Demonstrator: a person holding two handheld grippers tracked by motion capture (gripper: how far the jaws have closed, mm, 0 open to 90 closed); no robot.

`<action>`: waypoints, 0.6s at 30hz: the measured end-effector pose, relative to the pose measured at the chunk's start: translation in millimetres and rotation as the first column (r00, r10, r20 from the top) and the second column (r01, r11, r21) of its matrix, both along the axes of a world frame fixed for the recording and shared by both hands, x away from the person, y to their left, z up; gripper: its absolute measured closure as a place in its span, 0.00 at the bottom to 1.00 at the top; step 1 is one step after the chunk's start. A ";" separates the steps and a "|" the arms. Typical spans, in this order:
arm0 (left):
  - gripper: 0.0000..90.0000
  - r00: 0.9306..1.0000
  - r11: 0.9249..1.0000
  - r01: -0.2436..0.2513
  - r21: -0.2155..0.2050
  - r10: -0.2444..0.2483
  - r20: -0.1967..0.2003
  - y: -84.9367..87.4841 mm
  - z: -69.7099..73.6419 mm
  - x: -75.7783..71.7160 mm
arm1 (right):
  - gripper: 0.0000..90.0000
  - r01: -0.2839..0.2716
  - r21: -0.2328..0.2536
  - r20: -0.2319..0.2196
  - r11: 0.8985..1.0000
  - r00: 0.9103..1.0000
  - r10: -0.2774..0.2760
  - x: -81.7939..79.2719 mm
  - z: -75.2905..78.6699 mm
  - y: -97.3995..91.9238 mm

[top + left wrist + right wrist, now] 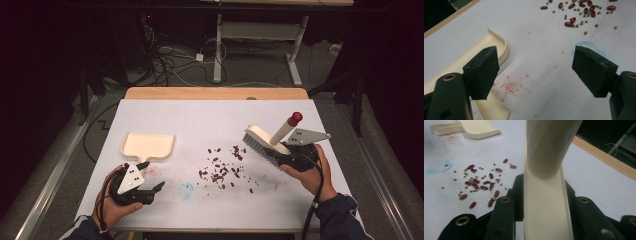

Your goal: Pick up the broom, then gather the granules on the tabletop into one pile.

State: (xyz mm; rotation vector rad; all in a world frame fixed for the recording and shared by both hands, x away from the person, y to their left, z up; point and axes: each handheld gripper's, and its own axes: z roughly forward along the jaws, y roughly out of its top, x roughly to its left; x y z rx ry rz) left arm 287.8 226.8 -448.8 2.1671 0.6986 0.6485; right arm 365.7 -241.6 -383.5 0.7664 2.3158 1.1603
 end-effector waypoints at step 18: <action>0.23 0.999 0.999 0.026 0.025 -0.025 -0.039 -9.1 -5.0 8.0 | 0.75 0.280 -0.132 0.123 0.951 0.956 -0.265 66.8 -28.1 7.3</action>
